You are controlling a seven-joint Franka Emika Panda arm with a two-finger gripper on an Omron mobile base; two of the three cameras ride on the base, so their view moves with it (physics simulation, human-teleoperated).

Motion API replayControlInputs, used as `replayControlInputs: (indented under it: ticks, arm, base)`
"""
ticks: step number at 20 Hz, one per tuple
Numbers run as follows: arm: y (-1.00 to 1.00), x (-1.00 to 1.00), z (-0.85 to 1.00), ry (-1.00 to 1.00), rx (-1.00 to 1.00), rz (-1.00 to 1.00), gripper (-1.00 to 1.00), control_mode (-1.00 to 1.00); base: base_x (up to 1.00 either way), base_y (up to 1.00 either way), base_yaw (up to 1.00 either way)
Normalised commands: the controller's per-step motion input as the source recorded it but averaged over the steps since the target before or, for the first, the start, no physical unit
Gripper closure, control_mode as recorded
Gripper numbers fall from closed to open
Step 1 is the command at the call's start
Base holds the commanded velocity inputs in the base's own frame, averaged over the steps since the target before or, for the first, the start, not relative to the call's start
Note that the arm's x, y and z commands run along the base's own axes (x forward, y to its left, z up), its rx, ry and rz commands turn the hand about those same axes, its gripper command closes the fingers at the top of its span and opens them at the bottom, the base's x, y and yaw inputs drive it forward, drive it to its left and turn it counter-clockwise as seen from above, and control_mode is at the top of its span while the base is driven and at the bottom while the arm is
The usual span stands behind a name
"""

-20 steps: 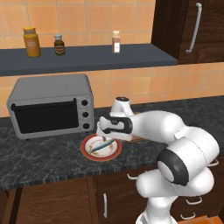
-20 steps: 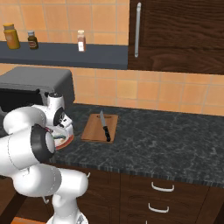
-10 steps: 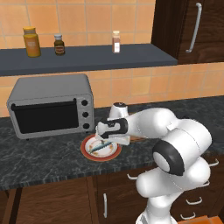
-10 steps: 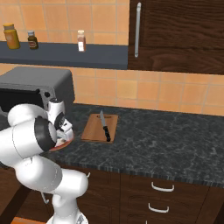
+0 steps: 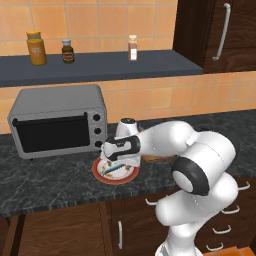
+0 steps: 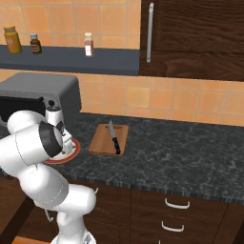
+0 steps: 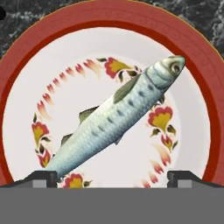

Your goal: Pick up the knife from the drawer and place it on the cutting board. Then place the meat from the plate to the cutting board.

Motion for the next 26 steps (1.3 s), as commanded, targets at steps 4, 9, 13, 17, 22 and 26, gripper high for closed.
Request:
replayControlInputs:
  ticks: [4,9,13,17,22,26]
  arm:
    - [0.11,0.26,0.0,0.0,-0.02,-0.03,-1.0,-1.0]
    - [0.07,0.24,-0.02,0.0,-0.02,-0.04,-1.0,-1.0]
    - [0.02,0.08,-0.22,0.02,0.0,-0.04,-1.0,-1.0]
    - [0.0,0.0,-0.17,0.03,0.0,-0.05,-1.0,-1.0]
    - [0.0,0.0,-0.14,0.05,0.0,-0.05,-1.0,-1.0]
    - [0.0,0.0,-0.27,0.1,-0.01,-0.07,-1.0,-1.0]
  base:
    - [0.0,0.0,0.0]
    - [0.0,0.0,0.0]
    - [0.0,0.0,0.0]
    - [0.0,0.0,0.0]
    - [0.0,0.0,0.0]
    - [0.0,0.0,0.0]
